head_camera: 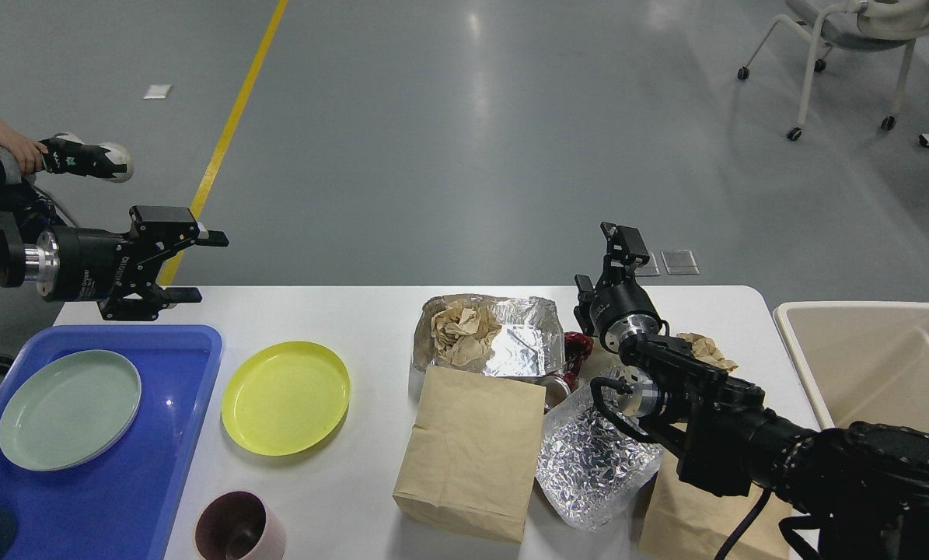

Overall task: Tidy desktop
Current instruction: 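Raise the left gripper and swing it toward the pink mug, then lower the left gripper down onto the pink mug near the robot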

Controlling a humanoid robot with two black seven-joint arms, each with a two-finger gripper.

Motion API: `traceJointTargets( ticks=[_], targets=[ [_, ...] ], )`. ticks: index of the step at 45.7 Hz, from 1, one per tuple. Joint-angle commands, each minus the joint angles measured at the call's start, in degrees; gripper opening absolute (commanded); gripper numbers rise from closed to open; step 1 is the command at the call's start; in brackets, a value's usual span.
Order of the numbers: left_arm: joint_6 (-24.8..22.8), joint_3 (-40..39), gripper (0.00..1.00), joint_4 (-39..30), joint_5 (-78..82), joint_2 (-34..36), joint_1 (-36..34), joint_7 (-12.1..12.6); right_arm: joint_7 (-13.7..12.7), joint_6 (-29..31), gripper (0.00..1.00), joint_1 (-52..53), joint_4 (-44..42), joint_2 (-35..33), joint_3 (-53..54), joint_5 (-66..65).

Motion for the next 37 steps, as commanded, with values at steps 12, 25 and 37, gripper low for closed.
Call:
traceJointTargets(
  ticks=[12, 25, 37],
  targets=[
    [-1.46, 15.94, 0.97, -0.74, 0.02, -6.23, -4.01, 0.01, 0.0, 0.0, 1.0, -0.04, 0.0, 0.0, 0.0, 0.0],
    [-2.41, 27.19, 0.97, -6.54, 1.42, -9.93, -11.39, 0.54, 0.0, 0.0, 1.0, 0.05, 0.0, 0.0, 0.0, 0.0],
    [-2.41, 33.79, 0.97, -6.81, 7.4, -18.71, -16.67, 1.07, 0.0, 0.0, 1.0, -0.04, 0.0, 0.0, 0.0, 0.0]
  ],
)
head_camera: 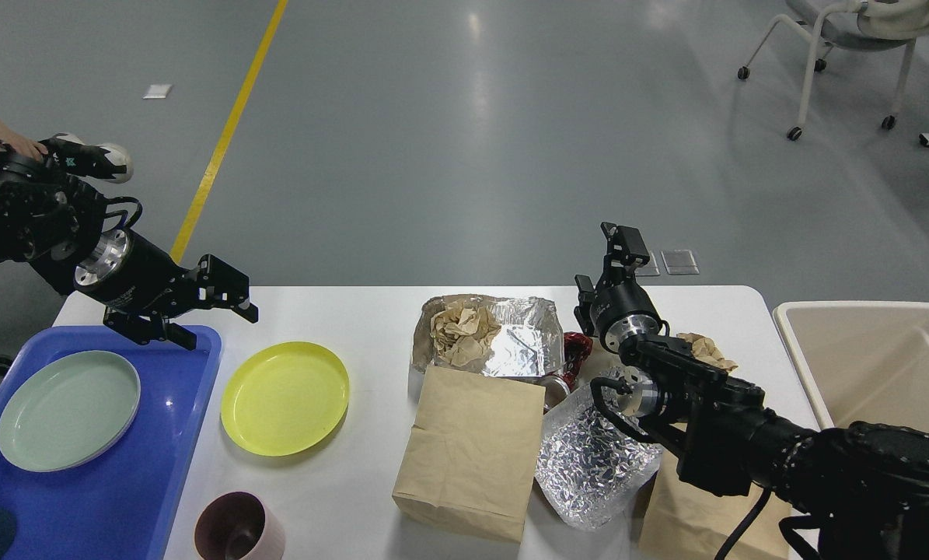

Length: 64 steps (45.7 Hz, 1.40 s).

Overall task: Tidy desktop
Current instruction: 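Lower the left gripper down onto the pink mug near the robot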

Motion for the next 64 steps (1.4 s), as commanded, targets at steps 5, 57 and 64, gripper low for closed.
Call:
traceJointTargets(
  ticks=[5, 57, 64],
  targets=[
    [0.0, 1.11, 0.97, -3.22, 5.63, -4.88, -1.17, 1.47, 0.0, 0.0, 1.0, 0.05, 0.0, 0.0, 0.0, 0.0],
    [0.0, -0.48, 0.97, -20.2, 18.56, -11.04, -2.4, 14.3, 0.0, 0.0, 1.0, -0.04, 0.0, 0.0, 0.0, 0.0],
    [0.0, -0.48, 0.97, -22.75, 18.47, -11.21, -2.58, 14.3, 0.0, 0.0, 1.0, -0.04, 0.0, 0.0, 0.0, 0.0]
  ],
)
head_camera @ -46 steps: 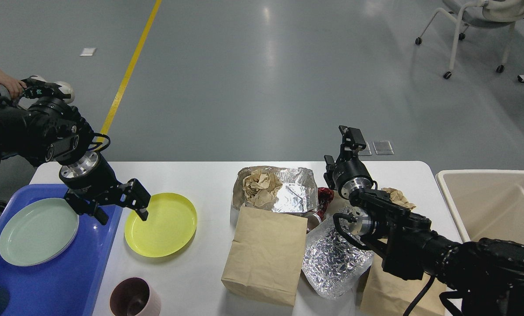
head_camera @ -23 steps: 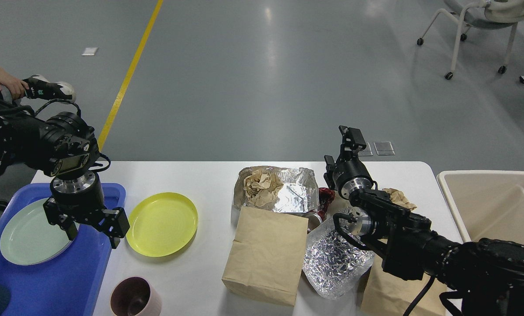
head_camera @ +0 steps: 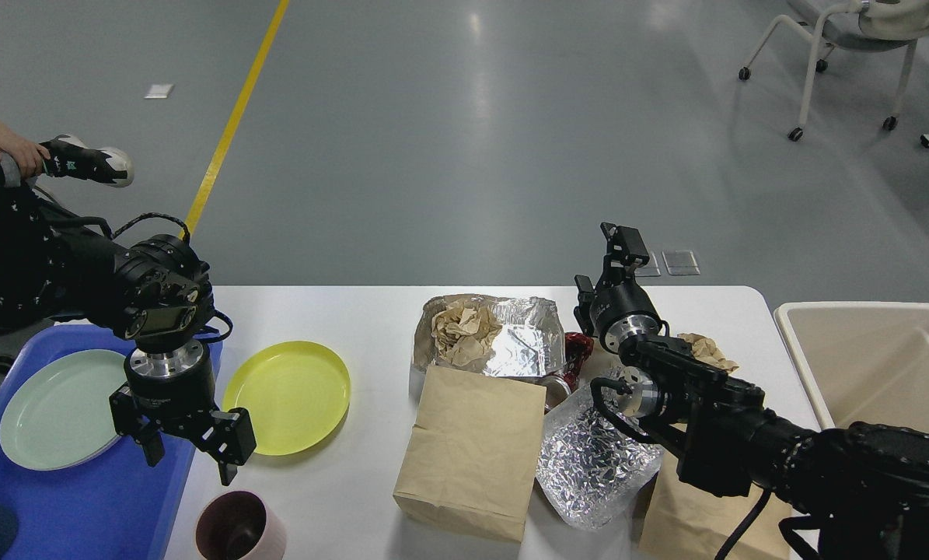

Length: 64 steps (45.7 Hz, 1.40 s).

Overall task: Tidy desktop
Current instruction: 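Lower the left gripper down onto the pink mug near the robot, then close the left gripper on the pink mug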

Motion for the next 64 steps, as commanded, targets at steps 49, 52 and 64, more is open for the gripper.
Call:
traceJointTargets(
  ticks=[49, 52, 64],
  targets=[
    [0.0, -1.06, 0.29, 4.37, -0.73, -4.57, 7.18, 0.53, 0.0, 0.0, 1.0, 0.0, 0.0, 0.0, 0.0, 0.0],
    [0.0, -1.41, 0.27, 4.37, -0.73, -4.49, 7.62, 0.53, 0.0, 0.0, 1.0, 0.0, 0.0, 0.0, 0.0, 0.0],
    [0.0, -2.46, 0.21, 4.37, -0.73, -4.49, 7.88, 0.53, 0.0, 0.0, 1.0, 0.0, 0.0, 0.0, 0.0, 0.0]
  ],
)
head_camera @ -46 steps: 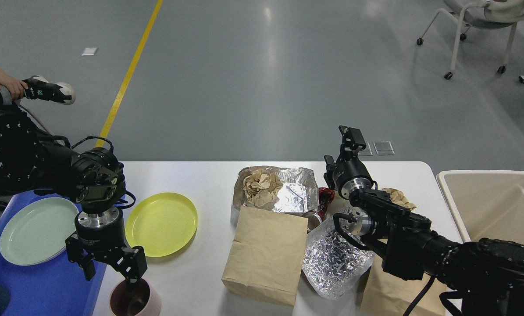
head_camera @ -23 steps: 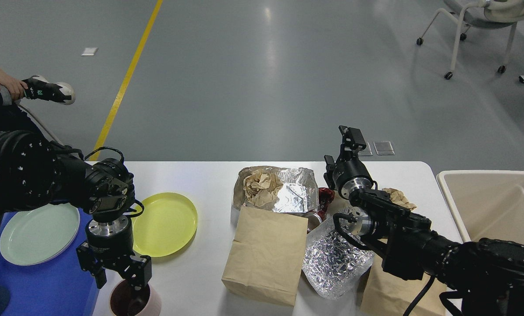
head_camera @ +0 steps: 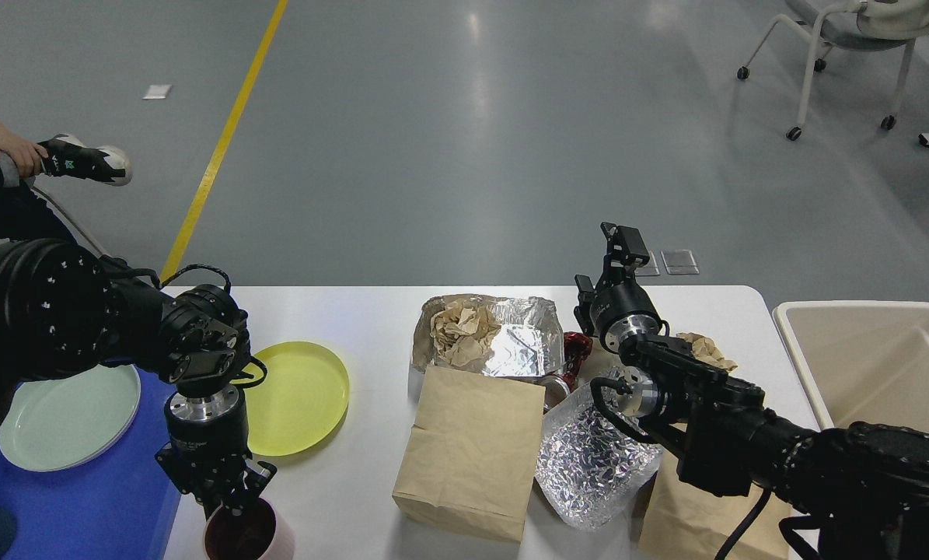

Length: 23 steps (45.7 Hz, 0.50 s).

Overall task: Tidy desktop
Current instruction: 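Close the left gripper on the pink mug, then carry the mug onto the blue tray and open the left gripper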

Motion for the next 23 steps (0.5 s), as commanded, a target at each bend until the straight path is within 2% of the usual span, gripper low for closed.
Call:
traceJointTargets(
  ticks=[1, 4, 5, 21, 23],
  targets=[
    [0.0, -0.11, 0.17, -0.01, -0.05, 0.01, -0.14, 0.01, 0.0, 0.0, 1.0, -0.02, 0.0, 0.0, 0.0, 0.0],
    [0.0, -0.11, 0.02, -0.01, -0.05, 0.1, -0.23, 0.01, 0.0, 0.0, 1.0, -0.02, 0.0, 0.0, 0.0, 0.0],
    [0.0, -0.11, 0.0, -0.01, -0.05, 0.1, -0.4, -0.08, 0.0, 0.0, 1.0, -0.02, 0.0, 0.0, 0.0, 0.0],
    [0.0, -7.14, 0.0, -0.1, 0.13, -0.07, -6.2, 0.18, 0.0, 0.0, 1.0, 0.06, 0.0, 0.0, 0.0, 0.0],
    [0.0, -8.72, 0.0, -0.18, 0.13, 0.01, -8.48, 1.49, 0.0, 0.0, 1.0, 0.06, 0.0, 0.0, 0.0, 0.0]
  ],
)
